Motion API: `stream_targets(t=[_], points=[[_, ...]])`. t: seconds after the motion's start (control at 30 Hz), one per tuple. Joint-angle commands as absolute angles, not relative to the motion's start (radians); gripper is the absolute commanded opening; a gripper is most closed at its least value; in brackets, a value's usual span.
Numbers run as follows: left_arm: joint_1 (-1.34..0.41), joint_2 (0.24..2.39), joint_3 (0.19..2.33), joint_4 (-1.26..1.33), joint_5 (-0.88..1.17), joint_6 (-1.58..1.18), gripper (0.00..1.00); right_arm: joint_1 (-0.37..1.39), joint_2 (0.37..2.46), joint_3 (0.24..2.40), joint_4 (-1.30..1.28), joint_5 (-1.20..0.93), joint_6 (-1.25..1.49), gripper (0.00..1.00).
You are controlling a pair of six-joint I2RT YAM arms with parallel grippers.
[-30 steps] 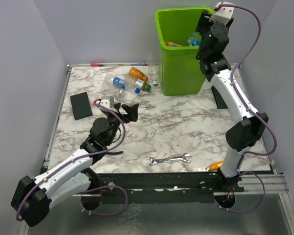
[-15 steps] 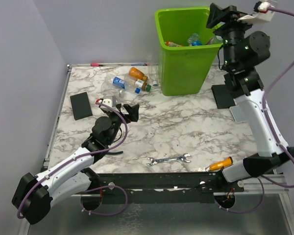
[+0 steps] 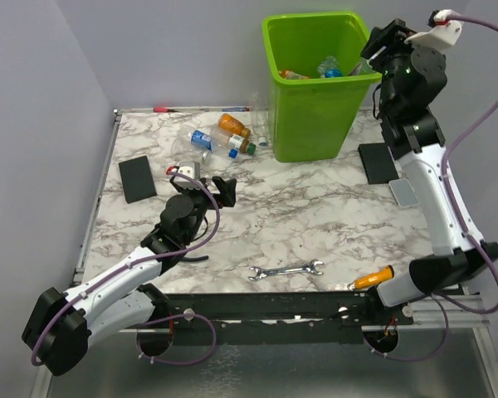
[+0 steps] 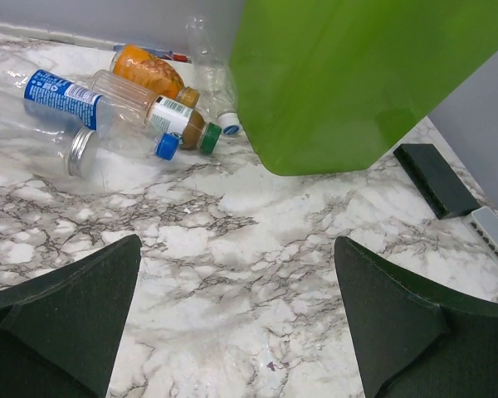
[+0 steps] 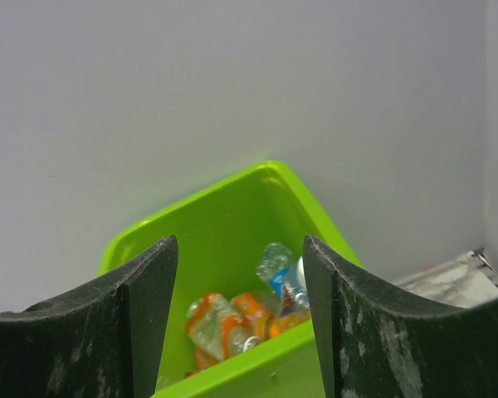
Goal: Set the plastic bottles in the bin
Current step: Place the plastic bottle in the trash bin.
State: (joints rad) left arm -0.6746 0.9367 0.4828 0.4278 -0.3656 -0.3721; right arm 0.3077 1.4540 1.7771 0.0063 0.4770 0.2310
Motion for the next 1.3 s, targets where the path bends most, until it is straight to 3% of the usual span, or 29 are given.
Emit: stream_targets(t=[0.0, 0.27, 0.57, 1.07, 1.27], points=[[-0.676, 0.939, 0.518, 0.408, -0.382, -0.366, 0.99, 0.201, 1.597, 1.942, -0.224, 0.463, 0.357, 0.64], [-0.677, 0.935, 0.522, 0.4, -0.364, -0.379, 0.99, 0.114, 1.746, 2.104, -0.322, 0.325, 0.442, 0.63], [-0.682, 0.936, 0.523, 0.402, -0.346, -0.392, 0.99, 0.115, 1.78, 2.063, -0.307, 0.283, 0.473, 0.58], [-0.684, 0.948, 0.526, 0.402, -0.337, -0.386, 0.99, 0.115, 1.843, 2.08, -0.35, 0.26, 0.479, 0.61], [-0.683, 0.956, 0.528, 0.402, -0.333, -0.387, 0.99, 0.115, 1.843, 2.071, -0.345, 0.251, 0.477, 0.56]])
